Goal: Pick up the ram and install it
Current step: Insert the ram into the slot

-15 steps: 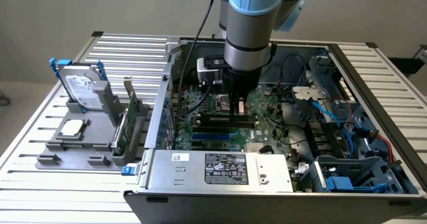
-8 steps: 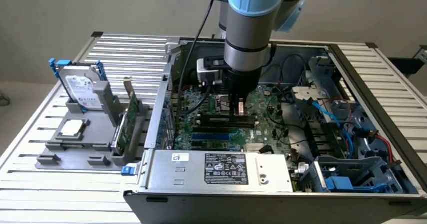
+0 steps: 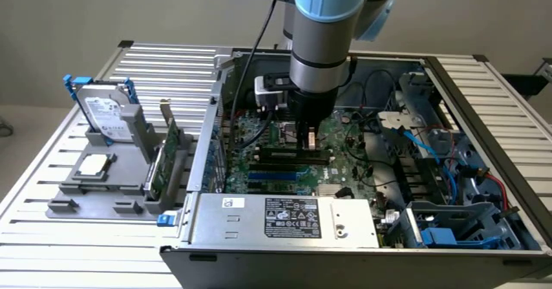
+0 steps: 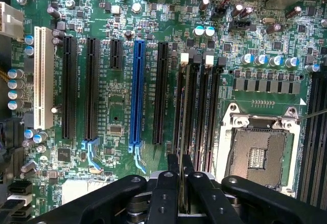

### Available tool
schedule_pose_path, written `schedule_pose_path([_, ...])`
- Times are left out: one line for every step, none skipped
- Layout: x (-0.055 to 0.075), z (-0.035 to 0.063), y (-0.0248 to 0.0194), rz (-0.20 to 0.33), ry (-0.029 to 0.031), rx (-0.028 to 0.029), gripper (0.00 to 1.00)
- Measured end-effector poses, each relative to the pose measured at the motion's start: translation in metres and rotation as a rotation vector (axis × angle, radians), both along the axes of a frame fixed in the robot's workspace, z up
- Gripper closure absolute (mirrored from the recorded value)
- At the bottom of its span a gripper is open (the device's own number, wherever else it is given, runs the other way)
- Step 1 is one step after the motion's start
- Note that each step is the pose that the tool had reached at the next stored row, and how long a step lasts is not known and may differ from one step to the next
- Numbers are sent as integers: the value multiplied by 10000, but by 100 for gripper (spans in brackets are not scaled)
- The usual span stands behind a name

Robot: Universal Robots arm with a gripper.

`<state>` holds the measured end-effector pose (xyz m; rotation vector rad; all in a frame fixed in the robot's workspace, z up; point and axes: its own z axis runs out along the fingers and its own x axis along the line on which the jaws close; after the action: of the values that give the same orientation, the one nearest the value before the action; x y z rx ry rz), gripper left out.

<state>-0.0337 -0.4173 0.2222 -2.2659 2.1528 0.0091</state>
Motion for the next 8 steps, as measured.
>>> schedule_pose_path([0, 0, 0, 1, 0, 0, 86])
schedule_pose_path([0, 0, 0, 1, 0, 1, 86])
schedule_pose_path([0, 1, 0, 1, -1, 4, 86])
schedule_pose_path([0, 3, 1, 2, -2, 4, 86])
schedule_pose_path([0, 6, 1, 2, -1, 3, 86])
schedule_pose_path([0, 10, 1, 3, -1, 2, 86])
schedule_pose_path([0, 13, 2, 3, -1, 2, 86])
schedule_pose_path([0, 14, 2, 4, -1, 4, 86])
